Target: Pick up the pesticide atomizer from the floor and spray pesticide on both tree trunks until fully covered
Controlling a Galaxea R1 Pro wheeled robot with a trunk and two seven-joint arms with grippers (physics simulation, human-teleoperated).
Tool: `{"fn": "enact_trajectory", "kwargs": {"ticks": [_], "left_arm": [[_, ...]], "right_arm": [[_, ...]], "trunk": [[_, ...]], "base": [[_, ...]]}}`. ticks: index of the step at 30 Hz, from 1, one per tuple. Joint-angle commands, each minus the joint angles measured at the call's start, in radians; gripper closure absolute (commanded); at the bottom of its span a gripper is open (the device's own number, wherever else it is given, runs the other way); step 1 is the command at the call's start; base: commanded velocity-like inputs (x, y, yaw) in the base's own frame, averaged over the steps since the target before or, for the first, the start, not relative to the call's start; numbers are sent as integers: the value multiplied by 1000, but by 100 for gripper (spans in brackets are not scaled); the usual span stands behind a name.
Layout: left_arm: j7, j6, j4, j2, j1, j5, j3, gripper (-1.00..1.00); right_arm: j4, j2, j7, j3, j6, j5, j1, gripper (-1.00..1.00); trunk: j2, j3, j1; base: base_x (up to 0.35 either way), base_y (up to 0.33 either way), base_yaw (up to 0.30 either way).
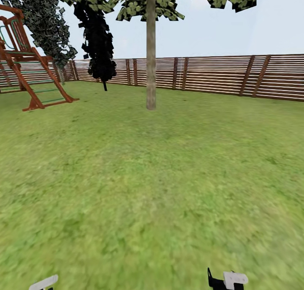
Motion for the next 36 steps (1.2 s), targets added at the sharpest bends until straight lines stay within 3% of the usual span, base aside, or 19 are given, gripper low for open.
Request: {"fn": "enact_trajectory", "kwargs": {"ticks": [1,36], "left_arm": [[0,-3,0,0,-1,-2,5,100],[0,-3,0,0,-1,-2,5,100]], "right_arm": [[1,0,-5,-5,-3,11,-1,-100],[1,0,-5,-5,-3,11,-1,-100]], "trunk": [[0,-1,0],[0,-1,0]], "base": [[340,0,0],[340,0,-15]]}}
